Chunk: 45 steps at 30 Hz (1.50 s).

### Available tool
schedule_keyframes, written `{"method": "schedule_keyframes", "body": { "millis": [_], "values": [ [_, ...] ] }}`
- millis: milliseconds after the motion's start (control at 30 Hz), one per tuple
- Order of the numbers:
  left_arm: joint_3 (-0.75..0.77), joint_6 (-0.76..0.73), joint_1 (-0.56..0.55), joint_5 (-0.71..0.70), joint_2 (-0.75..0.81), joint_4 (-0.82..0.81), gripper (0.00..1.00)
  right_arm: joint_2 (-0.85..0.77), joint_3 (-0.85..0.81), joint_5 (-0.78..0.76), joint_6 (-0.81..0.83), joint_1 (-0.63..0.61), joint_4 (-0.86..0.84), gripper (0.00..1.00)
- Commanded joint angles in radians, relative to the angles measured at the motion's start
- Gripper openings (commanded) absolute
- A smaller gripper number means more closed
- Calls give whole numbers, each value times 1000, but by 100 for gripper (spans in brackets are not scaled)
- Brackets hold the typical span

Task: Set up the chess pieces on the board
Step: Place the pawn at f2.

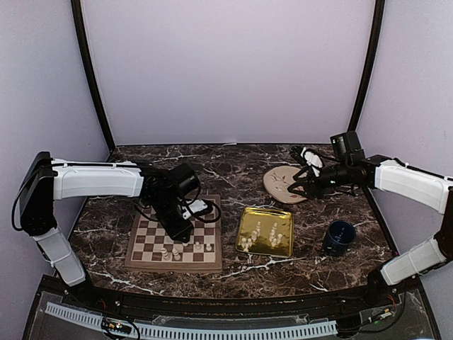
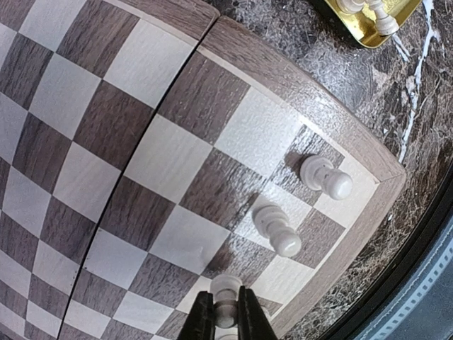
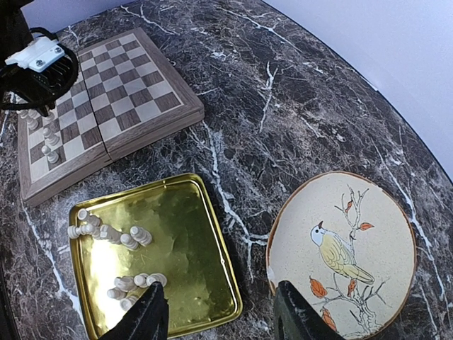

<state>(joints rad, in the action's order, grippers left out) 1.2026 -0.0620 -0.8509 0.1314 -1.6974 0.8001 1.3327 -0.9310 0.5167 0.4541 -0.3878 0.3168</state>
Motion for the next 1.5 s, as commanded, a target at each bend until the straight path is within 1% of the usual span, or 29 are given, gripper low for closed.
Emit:
{"method": "schedule_keyframes", "body": {
  "millis": [0,433,733,1033,1167,1300,1467],
  "values": [
    [-23,16,-6,51,28,-3,8,8,-3,10,11,-2,-1,51],
    [-39,19,-13,62,1,-43,10,13,-2,8,17,-3,1,51],
    [-49,17,-14,45,-15,-41,11,20,-3,10,20,-5,5,51],
    [-54,21,-14,39,-13,-48,25,24,-4,6,22,-8,8,52],
    [-49,22,-14,38,-1,-49,27,28,-5,7,22,-10,11,52],
    [-10,11,-14,35,26,-30,27,28,-9,7,22,-13,12,52],
    [78,-66,-13,33,79,-54,32,59,-78,2,41,-25,66,51]
  ]
}}
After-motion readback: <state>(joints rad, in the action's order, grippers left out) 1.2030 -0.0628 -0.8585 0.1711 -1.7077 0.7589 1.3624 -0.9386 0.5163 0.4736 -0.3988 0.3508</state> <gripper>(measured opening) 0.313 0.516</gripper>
